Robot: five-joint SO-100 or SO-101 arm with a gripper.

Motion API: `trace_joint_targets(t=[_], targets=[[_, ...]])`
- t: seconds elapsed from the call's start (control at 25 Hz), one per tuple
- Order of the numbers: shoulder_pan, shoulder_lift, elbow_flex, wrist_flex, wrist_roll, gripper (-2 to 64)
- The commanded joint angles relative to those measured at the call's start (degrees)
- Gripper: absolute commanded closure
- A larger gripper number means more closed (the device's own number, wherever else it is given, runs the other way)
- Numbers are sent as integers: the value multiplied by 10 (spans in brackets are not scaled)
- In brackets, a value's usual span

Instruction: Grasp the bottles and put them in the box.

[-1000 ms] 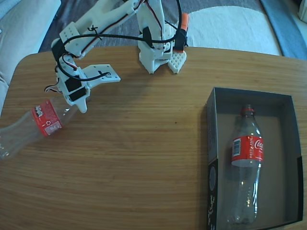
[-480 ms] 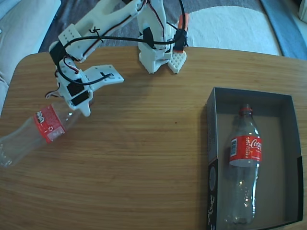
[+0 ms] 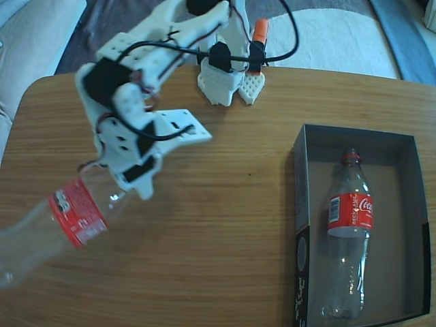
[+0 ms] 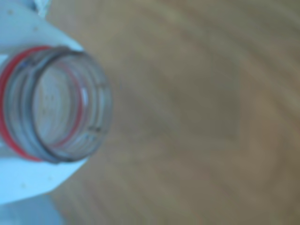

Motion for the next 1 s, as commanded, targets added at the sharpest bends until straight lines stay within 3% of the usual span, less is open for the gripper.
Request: trace_joint_targets(t=[0.0,0.56,0.96], targets=[[-81,18,-73,30,45,616],[-466,18,-221,114,320,618],[-697,5,-258,109,374,619]])
